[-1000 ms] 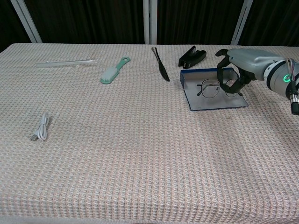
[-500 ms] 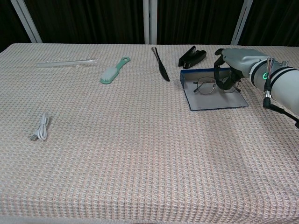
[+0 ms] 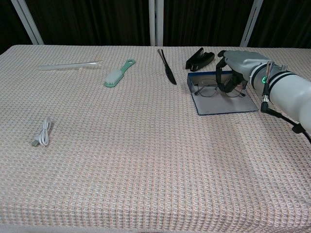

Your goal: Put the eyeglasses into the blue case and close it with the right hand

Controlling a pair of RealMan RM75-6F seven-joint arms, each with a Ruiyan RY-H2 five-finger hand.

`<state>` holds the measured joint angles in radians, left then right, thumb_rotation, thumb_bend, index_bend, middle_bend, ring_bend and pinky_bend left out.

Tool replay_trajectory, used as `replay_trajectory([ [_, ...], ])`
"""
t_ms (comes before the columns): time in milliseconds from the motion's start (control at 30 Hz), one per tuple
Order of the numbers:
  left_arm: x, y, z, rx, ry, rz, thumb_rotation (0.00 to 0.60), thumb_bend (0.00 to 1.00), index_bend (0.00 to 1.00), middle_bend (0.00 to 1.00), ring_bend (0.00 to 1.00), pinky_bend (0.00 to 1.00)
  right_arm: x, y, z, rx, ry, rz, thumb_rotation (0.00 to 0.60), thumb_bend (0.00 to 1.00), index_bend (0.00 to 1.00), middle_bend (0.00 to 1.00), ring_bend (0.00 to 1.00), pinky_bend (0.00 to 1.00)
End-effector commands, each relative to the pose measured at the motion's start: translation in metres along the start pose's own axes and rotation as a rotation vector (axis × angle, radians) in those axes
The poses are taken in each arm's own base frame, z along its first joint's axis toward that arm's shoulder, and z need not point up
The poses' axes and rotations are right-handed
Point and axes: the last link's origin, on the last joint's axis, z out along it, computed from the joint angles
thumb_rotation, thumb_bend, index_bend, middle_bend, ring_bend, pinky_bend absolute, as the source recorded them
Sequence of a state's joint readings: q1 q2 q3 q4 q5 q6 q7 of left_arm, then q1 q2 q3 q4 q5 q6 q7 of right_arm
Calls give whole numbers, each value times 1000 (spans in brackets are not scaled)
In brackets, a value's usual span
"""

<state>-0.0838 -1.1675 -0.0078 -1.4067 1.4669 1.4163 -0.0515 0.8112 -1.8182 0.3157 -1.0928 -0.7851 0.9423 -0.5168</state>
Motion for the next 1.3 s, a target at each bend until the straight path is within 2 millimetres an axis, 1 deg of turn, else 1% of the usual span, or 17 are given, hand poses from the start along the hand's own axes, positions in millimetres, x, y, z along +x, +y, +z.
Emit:
replay_trajectory([
  [33,0,-1,0,1,-1,-1,410,95,48,50,44,184,0,-1,1,0,2,-5,600,501,679,0,0,0],
  [633,-3,-4,-1,8,-8,-3,419,95,48,50,44,184,-4,-1,9,26,17,-74,600,490,643,0,0,0],
  [800,-3,-5,-1,9,-10,-3,425,95,48,50,44,184,-5,0,12,32,10,-80,600,478,609,0,0,0],
  [967,-3,-5,-1,11,-11,-3,431,95,48,51,44,184,-4,0,12,39,16,-78,600,477,517,0,0,0],
  [1200,-4,-4,-1,9,-14,-3,438,96,48,50,44,184,-5,1,10,59,26,-97,600,477,266,0,0,0],
  [1300,-4,-4,-1,9,-15,-3,437,96,48,50,44,184,-6,2,9,65,26,-97,600,477,217,0,0,0],
])
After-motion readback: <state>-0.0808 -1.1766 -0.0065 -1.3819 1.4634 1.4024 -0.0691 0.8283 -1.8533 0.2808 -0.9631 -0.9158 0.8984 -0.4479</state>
